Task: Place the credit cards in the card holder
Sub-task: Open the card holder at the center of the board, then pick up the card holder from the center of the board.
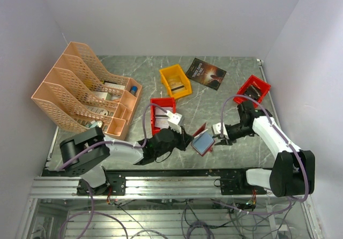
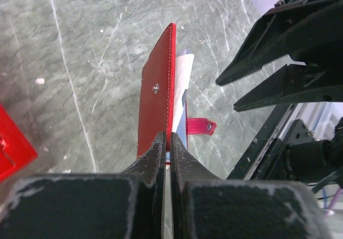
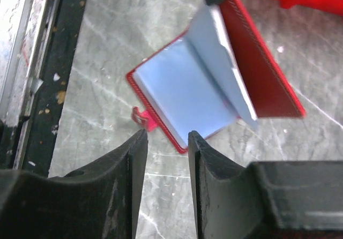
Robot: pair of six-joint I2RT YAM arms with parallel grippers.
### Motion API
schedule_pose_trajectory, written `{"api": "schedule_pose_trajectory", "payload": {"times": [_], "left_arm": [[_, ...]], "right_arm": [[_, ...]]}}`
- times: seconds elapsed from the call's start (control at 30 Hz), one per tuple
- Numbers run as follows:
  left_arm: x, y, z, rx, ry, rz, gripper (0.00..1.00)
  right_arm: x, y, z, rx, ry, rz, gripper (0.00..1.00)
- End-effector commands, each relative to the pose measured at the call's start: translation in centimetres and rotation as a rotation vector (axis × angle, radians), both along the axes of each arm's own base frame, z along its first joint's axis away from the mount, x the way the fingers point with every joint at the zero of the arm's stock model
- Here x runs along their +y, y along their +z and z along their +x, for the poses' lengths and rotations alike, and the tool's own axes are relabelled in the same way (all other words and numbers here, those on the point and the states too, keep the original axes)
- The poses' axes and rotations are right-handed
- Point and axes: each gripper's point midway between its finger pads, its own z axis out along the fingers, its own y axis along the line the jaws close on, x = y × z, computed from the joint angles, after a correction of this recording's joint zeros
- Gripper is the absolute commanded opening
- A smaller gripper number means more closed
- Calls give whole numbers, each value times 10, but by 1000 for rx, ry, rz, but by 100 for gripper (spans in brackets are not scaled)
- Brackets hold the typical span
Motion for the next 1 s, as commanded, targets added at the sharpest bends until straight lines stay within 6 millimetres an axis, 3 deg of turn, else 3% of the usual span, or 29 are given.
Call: {"api": "schedule_pose_trajectory", "payload": {"times": [0.0,0.2,0.3,0.53,0.7,0.8,0.97], "left_arm": [[17,6,-2,136,108,-86,7],[24,12,-6,104,91,-95,7],[18,19,-10,15,-3,-58,7],[7,25,-8,-46,-256,-33,7],[5,28,7,-30,-366,-66,7],[-7,26,7,-27,-449,-21,7],[-20,14,12,-27,-520,57,7]], "right_arm": [[12,29,22,39,-146,121,38],[15,36,49,40,-305,171,51],[16,38,60,26,-353,189,70],[27,50,55,-102,-243,252,94],[35,56,52,-169,-81,249,100],[41,60,53,-145,-39,252,100],[52,45,54,-99,-25,185,98]]}}
